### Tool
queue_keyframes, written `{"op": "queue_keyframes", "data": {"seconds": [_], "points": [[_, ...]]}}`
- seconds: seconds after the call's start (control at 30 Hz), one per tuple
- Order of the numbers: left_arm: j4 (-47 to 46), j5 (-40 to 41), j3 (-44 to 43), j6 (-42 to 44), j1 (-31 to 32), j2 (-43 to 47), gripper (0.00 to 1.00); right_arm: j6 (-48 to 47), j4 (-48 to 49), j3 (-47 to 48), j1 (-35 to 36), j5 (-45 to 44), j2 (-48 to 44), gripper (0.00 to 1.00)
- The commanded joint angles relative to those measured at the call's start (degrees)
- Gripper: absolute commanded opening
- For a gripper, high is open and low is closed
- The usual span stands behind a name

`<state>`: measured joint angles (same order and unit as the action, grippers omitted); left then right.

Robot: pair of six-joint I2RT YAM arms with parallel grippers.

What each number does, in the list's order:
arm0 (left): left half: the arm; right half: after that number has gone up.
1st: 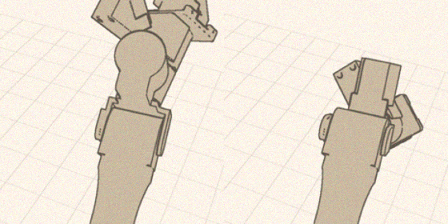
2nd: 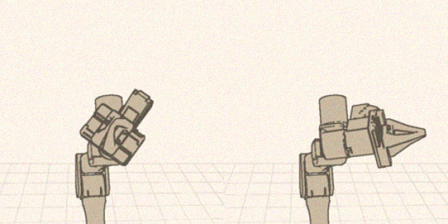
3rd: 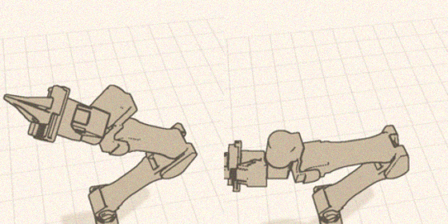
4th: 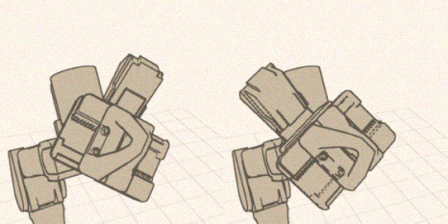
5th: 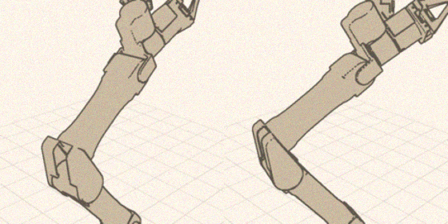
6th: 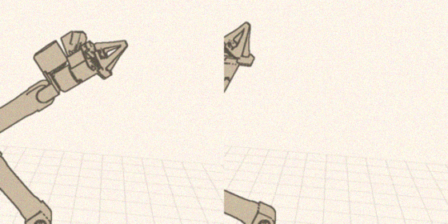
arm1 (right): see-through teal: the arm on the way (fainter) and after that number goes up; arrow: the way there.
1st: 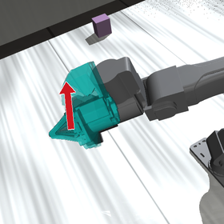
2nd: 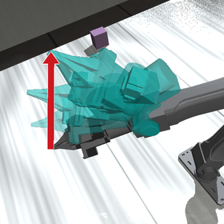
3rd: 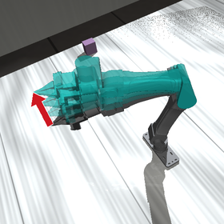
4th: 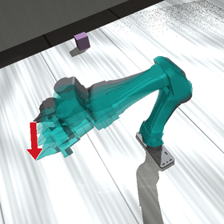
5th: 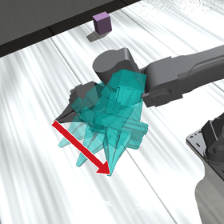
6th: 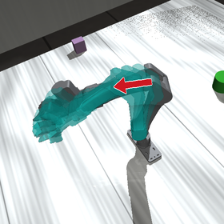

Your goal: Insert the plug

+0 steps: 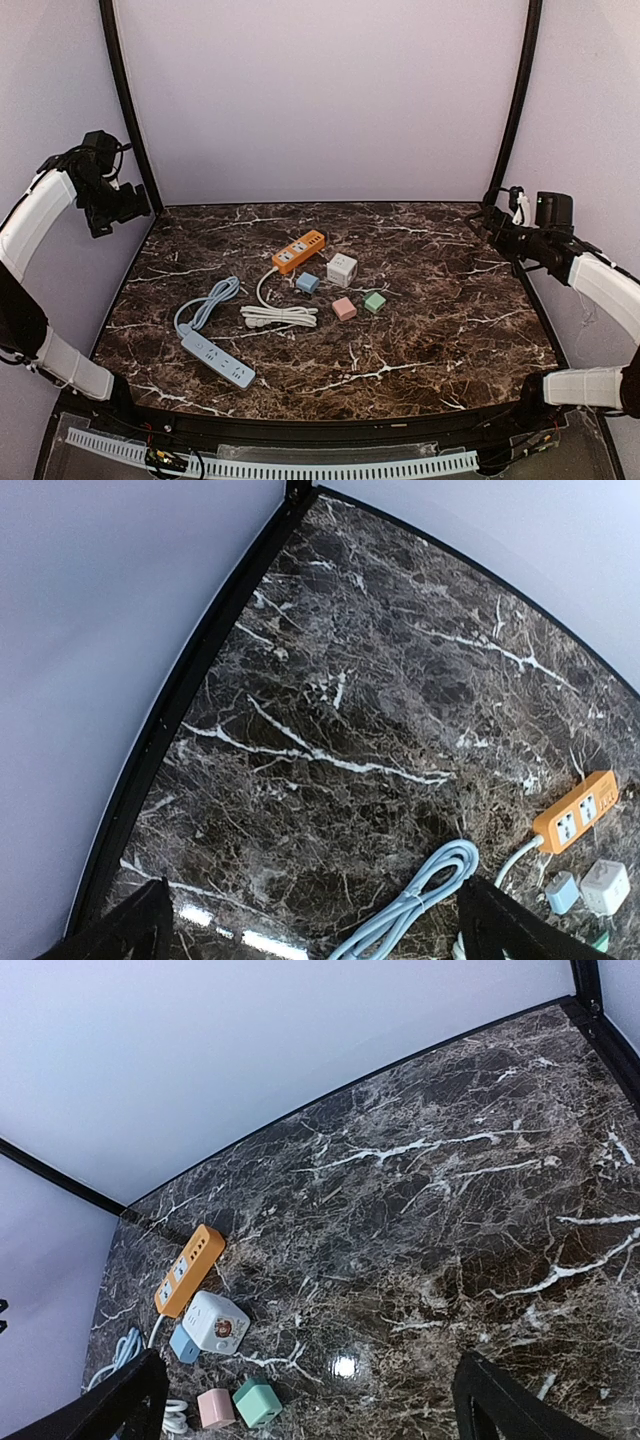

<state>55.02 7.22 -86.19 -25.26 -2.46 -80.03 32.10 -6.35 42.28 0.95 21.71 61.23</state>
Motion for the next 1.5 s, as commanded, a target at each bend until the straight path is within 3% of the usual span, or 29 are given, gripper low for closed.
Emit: {"op": "queue_keyframes", "data": {"seconds": [0.0, 0.5, 0.7, 1.27, 1.47], "points": [[3.95, 1.11, 0.60, 2.06, 4.94, -1.30, 1.00, -0.17, -2.15, -0.61, -0.42, 1.33, -0.84, 0.99], [-1.15, -4.02, -0.47, 8.88, 22.88, -2.67, 1.00, -8.36, -6.53, -0.01, -0.42, 5.77, -0.44, 0.99], [-0.94, -3.44, -1.77, 10.69, 28.81, -5.04, 1.00, -10.84, -7.95, 0.18, 1.98, 3.57, 0.48, 0.99], [-2.33, -3.62, -1.33, 11.11, 38.30, -7.43, 1.00, -18.08, -6.55, 2.28, 21.66, -4.44, 8.09, 0.99], [-2.81, -4.28, -1.23, 12.14, 40.40, -7.07, 0.94, -21.71, -4.18, 2.63, 28.62, -6.33, 11.58, 0.99]]}}
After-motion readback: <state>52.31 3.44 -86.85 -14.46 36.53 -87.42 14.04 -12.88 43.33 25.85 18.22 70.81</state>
